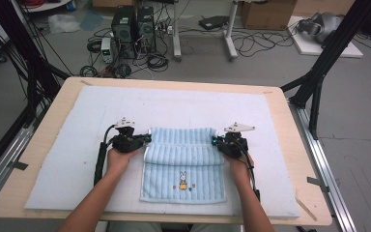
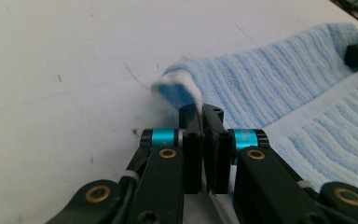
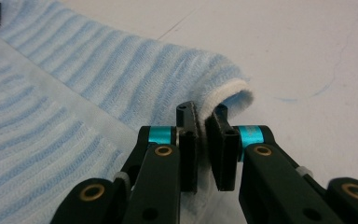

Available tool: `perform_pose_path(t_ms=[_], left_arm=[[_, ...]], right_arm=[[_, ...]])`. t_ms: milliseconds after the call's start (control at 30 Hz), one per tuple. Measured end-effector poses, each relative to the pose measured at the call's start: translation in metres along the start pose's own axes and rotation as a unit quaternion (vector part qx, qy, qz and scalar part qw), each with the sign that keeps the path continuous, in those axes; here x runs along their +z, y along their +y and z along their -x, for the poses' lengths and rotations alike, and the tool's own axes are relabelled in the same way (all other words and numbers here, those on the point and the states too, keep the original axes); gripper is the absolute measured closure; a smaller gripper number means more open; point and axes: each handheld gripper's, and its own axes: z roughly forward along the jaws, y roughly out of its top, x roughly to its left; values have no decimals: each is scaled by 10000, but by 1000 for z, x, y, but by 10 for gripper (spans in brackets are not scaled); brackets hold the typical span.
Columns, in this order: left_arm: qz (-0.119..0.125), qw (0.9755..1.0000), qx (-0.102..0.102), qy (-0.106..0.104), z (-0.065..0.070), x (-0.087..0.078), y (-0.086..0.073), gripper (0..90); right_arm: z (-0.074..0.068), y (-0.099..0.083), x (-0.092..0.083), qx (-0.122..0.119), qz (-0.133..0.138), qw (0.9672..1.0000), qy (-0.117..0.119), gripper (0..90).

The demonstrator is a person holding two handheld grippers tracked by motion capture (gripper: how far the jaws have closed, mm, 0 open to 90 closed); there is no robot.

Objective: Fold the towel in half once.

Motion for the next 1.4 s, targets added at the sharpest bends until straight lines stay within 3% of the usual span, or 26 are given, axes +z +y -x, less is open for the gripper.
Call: perform_pose_path(t_ms=[133, 200, 333, 400, 433, 500, 600, 667, 833, 967, 1033, 1133, 1200, 1267, 1300, 1333, 1367, 1400], left_arm=[[160, 9998, 70, 72, -4, 5, 11, 864], [123, 9999, 56, 95, -9, 9, 15, 864], [317, 9991, 196, 195, -12, 15, 19, 863], [324, 9991, 167, 198, -13, 16, 18, 860], [278, 9993, 140, 197, -13, 16, 17, 838], [213, 9994, 97, 249, -16, 14, 16, 687], [352, 9987, -121, 337, -22, 4, 18, 549], [477, 9982, -189, 314, -23, -3, 19, 541], [608, 9981, -69, 87, -21, -13, 18, 527], [658, 9976, -65, -194, -17, -15, 17, 522], [561, 9979, 13, -330, -14, -13, 16, 522], [402, 9978, 107, -520, -7, -8, 14, 520], [221, 9977, 211, -604, -1, -3, 10, 506], [-260, 9975, 417, -517, 5, 4, 5, 537], [-413, 9966, 562, -442, 8, 6, 3, 605], [-324, 9965, 665, -392, 10, 4, 1, 702], [-263, 9968, 634, -405, 11, 2, 1, 800], [-285, 9966, 683, -367, 11, 1, 1, 840]], right_arm=[[3, 9, 9, -87, -31, 9999, -141, 833], [6, 15, 11, -55, 1, 9998, -186, 834], [8, 24, 17, -65, 19, 9993, -368, 834], [9, 26, 21, -6, -2, 9992, -405, 831], [9, 26, 22, 31, 19, 9992, -403, 815], [10, 24, 22, 124, -14, 9992, -372, 715], [12, 23, 18, 250, 6, 9992, -304, 617], [14, 22, 12, 379, 100, 9988, -278, 561], [20, 21, -3, 568, 489, 9971, -124, 519], [23, 19, -8, 648, 453, 9968, -114, 521], [23, 17, -10, 650, 453, 9968, -46, 525], [22, 14, -7, 547, 323, 9977, 235, 547], [18, 12, -2, 465, 94, 9981, 405, 566], [15, 9, 3, 355, -214, 9980, 470, 611], [14, 7, 4, 300, -272, 9979, 500, 686], [14, 6, 3, 251, -222, 9980, 544, 743], [13, 5, 1, 257, -224, 9978, 575, 782], [13, 5, -1, 213, -194, 9979, 578, 808]])
